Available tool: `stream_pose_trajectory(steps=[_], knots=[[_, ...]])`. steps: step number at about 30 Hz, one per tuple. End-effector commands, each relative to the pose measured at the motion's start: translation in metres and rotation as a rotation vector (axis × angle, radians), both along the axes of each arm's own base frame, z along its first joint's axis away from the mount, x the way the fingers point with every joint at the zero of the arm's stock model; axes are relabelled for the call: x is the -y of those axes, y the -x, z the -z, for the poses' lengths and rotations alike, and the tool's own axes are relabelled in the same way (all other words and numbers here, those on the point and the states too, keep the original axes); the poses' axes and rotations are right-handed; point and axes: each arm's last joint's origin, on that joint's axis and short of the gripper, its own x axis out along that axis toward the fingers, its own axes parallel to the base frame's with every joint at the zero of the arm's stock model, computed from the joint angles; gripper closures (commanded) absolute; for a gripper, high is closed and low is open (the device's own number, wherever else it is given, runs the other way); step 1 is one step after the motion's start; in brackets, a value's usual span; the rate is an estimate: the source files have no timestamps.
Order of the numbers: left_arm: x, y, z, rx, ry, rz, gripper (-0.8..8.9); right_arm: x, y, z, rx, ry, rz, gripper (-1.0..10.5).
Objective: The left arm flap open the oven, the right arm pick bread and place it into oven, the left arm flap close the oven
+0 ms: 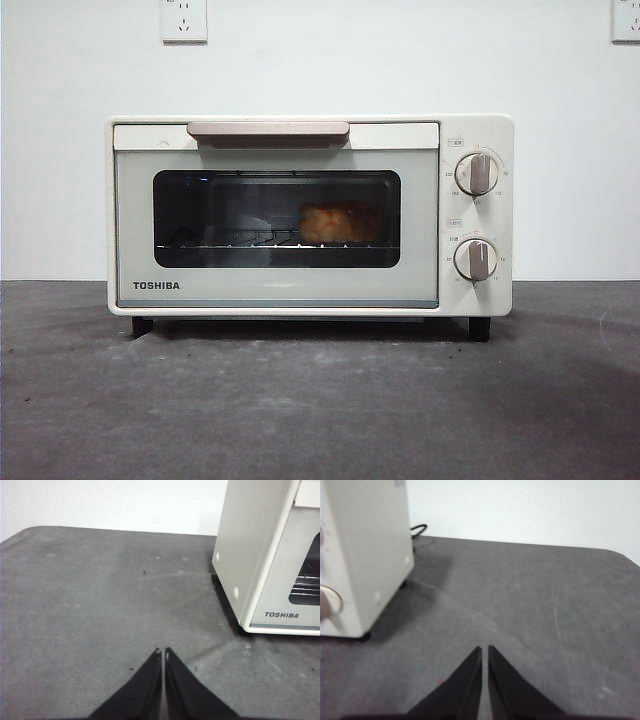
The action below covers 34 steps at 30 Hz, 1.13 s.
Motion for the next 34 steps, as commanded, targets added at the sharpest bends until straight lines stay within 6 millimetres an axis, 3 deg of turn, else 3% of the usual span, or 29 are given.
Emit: stream_pose_trajectory(steps=[1,34], knots=[[-0.0001,-0.0008,0.0073,-0.025,-0.009,-0.001,7.94,0.0005,0.0004,0.0076,-0.013,0.003,0.011,9.3],[-0.0001,-0.0008,0.0073,-0.025,-0.009,-0.001,7.94,0.0011,0.0019,0.0090,-0.024,0.001,0.034,9.3]])
